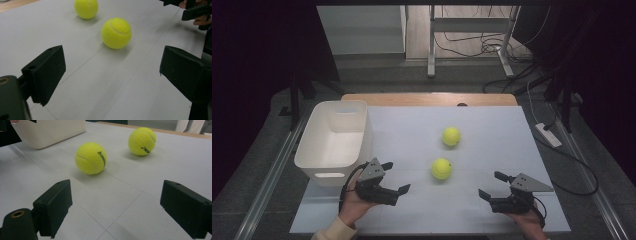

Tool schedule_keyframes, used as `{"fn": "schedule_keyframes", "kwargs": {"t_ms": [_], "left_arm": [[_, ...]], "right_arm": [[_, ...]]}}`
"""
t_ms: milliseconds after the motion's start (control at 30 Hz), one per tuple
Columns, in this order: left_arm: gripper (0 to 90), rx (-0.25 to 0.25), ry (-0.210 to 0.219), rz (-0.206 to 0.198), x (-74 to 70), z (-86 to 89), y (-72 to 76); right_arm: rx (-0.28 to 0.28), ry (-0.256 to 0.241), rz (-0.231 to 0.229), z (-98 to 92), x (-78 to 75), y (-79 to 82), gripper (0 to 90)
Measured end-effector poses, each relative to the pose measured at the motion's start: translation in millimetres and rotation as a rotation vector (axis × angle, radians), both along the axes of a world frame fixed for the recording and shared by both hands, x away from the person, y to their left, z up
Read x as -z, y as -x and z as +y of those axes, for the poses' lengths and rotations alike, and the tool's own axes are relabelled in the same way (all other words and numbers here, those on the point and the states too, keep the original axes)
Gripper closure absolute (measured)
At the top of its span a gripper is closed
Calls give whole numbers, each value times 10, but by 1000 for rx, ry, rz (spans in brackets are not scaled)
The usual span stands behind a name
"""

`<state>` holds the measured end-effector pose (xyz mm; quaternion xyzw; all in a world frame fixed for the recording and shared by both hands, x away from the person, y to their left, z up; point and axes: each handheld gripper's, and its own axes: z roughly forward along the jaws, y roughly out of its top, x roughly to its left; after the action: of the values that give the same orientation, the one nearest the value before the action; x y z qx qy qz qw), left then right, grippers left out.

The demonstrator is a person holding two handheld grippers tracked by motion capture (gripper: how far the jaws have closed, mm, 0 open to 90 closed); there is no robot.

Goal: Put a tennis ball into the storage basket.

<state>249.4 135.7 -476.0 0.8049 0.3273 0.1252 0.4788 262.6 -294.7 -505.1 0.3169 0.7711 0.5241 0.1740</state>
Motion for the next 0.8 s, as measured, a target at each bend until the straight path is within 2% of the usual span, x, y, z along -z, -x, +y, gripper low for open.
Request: {"fn": "schedule_keyframes", "kwargs": {"t_ms": [367, 800], "left_arm": [[72, 47, -19, 12, -25, -215, -126], [67, 68, -28, 31, -22, -334, -256]], "right_arm": [[1, -3, -4, 0, 2, 0, 104], [0, -6, -4, 6, 1, 2, 104]]}}
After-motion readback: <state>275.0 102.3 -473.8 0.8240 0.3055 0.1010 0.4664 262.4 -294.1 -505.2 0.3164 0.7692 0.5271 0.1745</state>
